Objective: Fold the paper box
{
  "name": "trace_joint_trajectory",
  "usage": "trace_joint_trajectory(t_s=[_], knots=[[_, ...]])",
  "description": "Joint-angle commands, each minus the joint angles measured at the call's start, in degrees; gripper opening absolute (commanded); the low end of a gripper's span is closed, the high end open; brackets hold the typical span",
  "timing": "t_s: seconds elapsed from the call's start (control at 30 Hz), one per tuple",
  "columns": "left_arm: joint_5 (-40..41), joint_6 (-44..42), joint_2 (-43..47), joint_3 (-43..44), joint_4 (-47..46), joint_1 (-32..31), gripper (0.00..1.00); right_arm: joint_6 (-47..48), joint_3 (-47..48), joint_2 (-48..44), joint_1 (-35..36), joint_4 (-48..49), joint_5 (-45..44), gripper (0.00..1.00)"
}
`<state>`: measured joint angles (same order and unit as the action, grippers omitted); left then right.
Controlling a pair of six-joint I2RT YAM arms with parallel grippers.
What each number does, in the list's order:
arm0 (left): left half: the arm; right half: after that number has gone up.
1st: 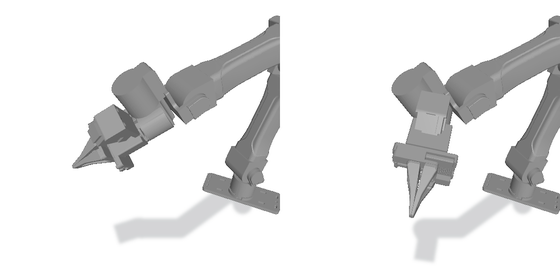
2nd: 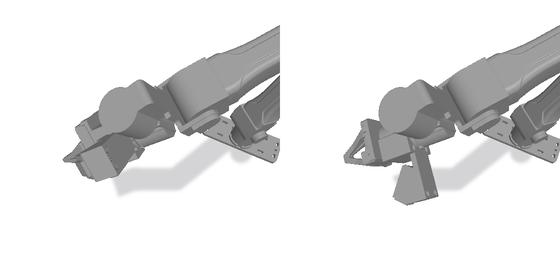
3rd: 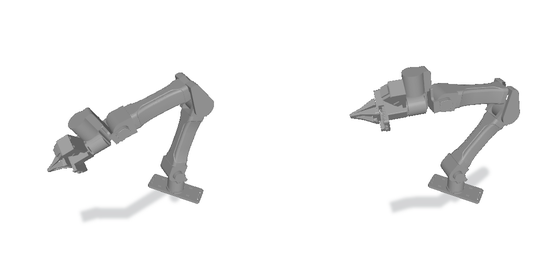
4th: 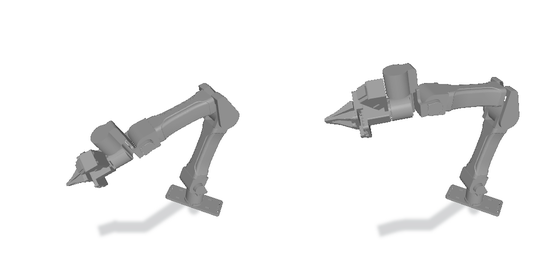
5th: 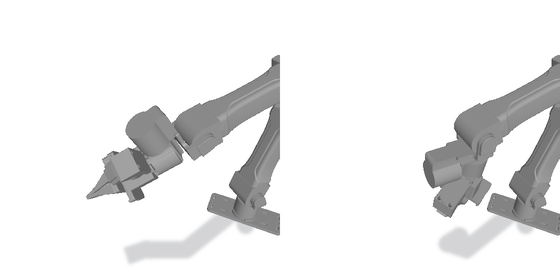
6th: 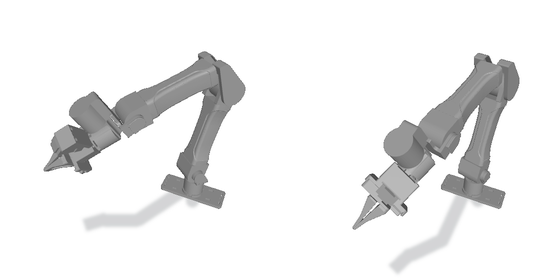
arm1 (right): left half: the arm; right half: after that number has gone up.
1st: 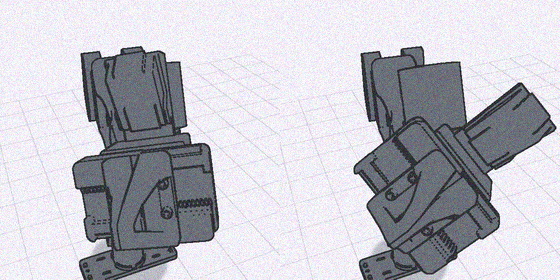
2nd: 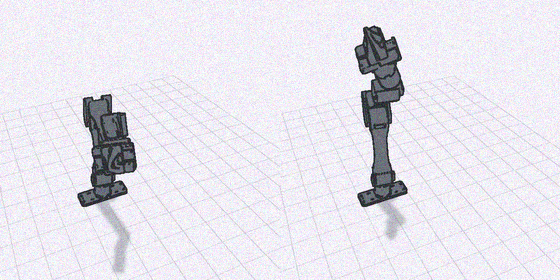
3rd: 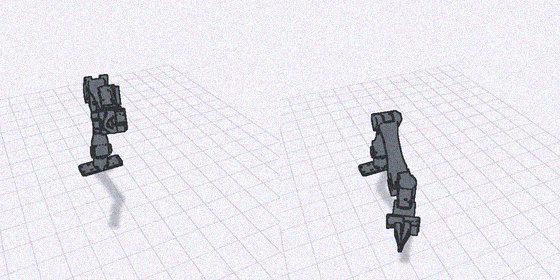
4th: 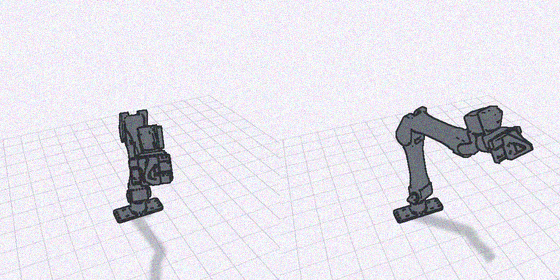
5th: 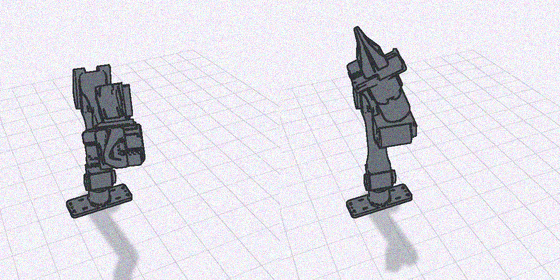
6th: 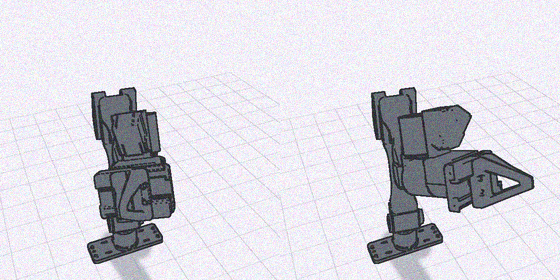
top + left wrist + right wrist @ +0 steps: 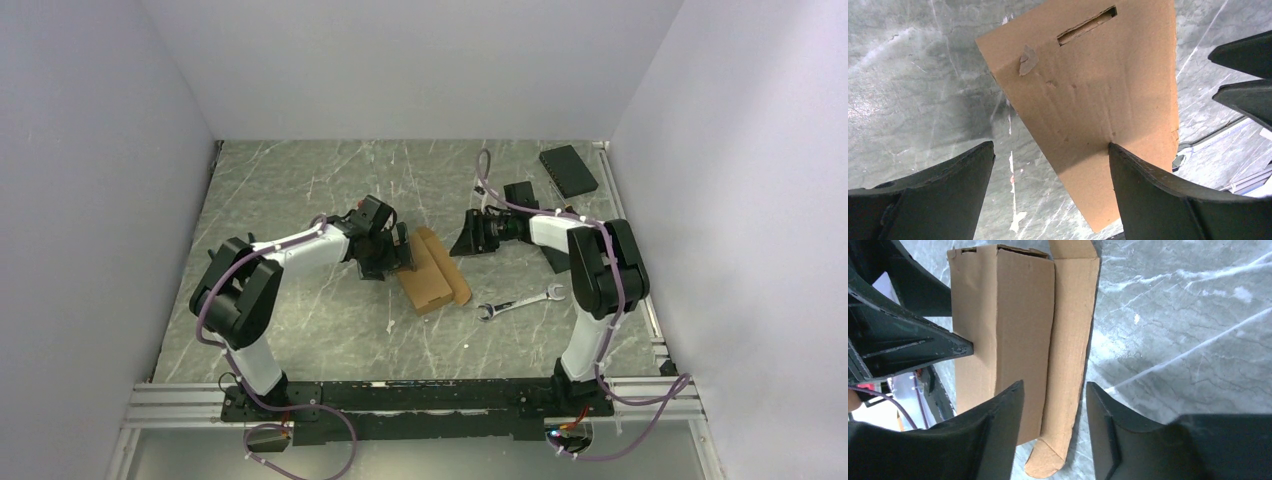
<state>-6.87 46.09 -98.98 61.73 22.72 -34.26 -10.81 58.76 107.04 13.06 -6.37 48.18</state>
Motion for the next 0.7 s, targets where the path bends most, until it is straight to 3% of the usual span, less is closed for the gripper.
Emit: trace_joint_trajectory(t_s=[0.0, 0.1, 0.23, 0.4, 0.67], knots=[[2.04, -2.40, -2.71, -0.02, 4.40, -0.36, 0.89, 7.81, 2.65, -3.36, 1.26, -3.29, -4.83, 0.39], [1.74, -2.49, -2.80, 0.13, 4.23, -0.37, 0.89, 9.53, 3.96, -1.78, 2.98, -5.40, -4.96, 0.20], [1.30, -2.65, -2.80, 0.17, 4.13, -0.37, 0.89, 10.28, 5.43, 0.69, 5.13, -7.34, -5.89, 0.07], [0.24, -2.91, -2.91, 0.23, 3.20, -0.26, 0.89, 11.53, 6.69, 3.57, 8.40, -9.33, -5.47, 0.04], [-0.93, -3.19, -2.49, -0.35, 2.46, 0.38, 0.89, 8.61, 7.11, 5.23, 11.48, -8.48, 3.74, 0.04]])
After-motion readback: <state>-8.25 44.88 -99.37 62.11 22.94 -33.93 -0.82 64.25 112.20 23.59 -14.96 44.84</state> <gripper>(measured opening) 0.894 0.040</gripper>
